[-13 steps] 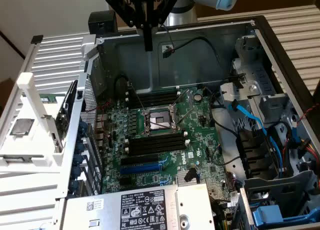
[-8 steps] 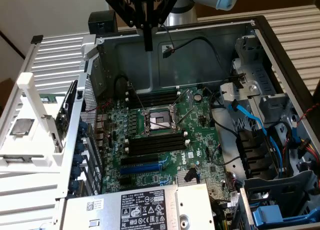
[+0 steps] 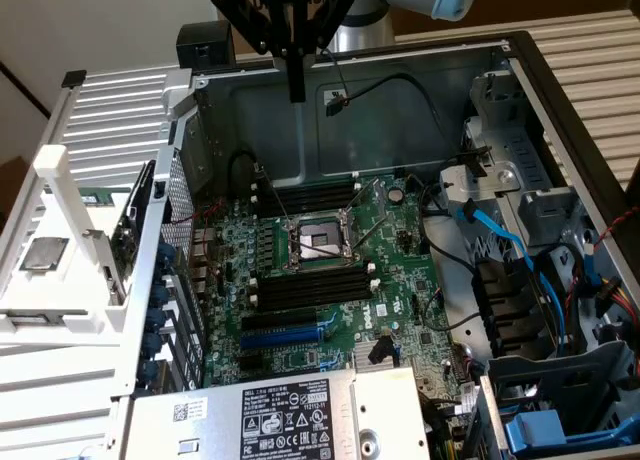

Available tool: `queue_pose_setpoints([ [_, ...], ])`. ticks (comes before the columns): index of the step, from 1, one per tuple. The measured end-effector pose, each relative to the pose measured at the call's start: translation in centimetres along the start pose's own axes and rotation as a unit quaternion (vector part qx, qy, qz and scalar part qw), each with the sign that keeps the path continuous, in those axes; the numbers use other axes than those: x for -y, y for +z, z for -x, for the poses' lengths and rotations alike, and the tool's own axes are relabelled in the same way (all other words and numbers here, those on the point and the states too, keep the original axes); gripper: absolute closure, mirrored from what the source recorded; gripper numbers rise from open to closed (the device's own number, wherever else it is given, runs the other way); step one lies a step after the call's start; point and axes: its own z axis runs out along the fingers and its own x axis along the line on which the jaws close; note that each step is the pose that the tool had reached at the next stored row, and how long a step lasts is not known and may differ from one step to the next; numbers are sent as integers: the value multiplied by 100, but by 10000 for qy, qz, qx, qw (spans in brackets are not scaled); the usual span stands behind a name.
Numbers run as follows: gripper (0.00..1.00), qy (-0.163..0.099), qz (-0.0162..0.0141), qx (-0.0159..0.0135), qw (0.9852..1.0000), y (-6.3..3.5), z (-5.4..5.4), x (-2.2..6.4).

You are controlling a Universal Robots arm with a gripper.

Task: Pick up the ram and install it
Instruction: 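Reach for the ram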

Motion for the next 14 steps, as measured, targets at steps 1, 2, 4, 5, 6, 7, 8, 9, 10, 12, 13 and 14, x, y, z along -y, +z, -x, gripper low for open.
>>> queue_pose_setpoints([
  [1, 90, 0, 0, 0, 10000, -1, -3, 0],
  [2, 90, 1, -2, -1, 10000, -2, -18, 3],
  [4, 90, 0, 0, 0, 10000, -2, -58, 9],
  [5, 90, 0, 0, 0, 10000, -2, -83, 14],
  [6, 90, 0, 0, 0, 10000, -3, -127, 21],
  [7, 90, 1, 0, 0, 10000, -4, -158, 27],
  [8, 90, 0, 0, 0, 10000, -5, -189, 31],
  [9, 90, 0, 0, 0, 10000, -5, -215, 36],
  [10, 90, 0, 0, 0, 10000, -7, -240, 42],
  [12, 90, 0, 0, 0, 10000, -8, -276, 49],
  [13, 90, 0, 0, 0, 10000, -8, -291, 50],
  [14, 90, 0, 0, 0, 10000, -8, -307, 52],
])
